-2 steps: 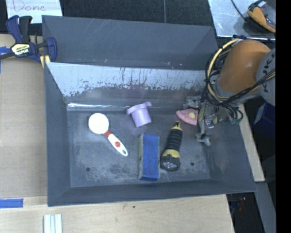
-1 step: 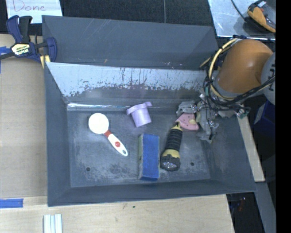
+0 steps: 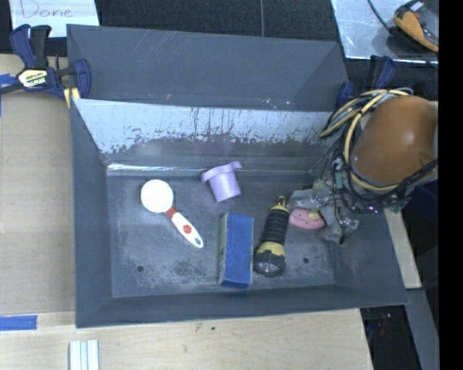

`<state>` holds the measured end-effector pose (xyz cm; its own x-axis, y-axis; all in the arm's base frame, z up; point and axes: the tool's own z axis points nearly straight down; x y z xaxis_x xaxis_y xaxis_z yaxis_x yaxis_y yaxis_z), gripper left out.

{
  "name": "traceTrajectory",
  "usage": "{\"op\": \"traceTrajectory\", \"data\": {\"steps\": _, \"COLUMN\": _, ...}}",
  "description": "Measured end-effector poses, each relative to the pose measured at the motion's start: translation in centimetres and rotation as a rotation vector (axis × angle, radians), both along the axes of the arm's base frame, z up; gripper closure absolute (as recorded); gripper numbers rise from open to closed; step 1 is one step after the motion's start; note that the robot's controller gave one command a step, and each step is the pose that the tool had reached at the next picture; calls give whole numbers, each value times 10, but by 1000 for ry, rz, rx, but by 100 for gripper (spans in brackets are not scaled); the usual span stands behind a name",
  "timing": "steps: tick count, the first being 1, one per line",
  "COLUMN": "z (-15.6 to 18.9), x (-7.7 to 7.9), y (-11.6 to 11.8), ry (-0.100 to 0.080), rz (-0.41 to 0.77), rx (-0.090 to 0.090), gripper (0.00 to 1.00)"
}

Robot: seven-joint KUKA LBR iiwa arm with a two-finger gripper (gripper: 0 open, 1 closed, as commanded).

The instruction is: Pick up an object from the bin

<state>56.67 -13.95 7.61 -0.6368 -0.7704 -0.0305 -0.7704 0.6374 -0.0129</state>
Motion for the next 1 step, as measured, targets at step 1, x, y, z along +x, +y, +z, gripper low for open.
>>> {"op": "traceTrajectory", "data": {"steps": 1, "z": -3, "x": 48, "y": -2, "ry": 9, "rz": 271, "rx": 27, "gripper": 100}}
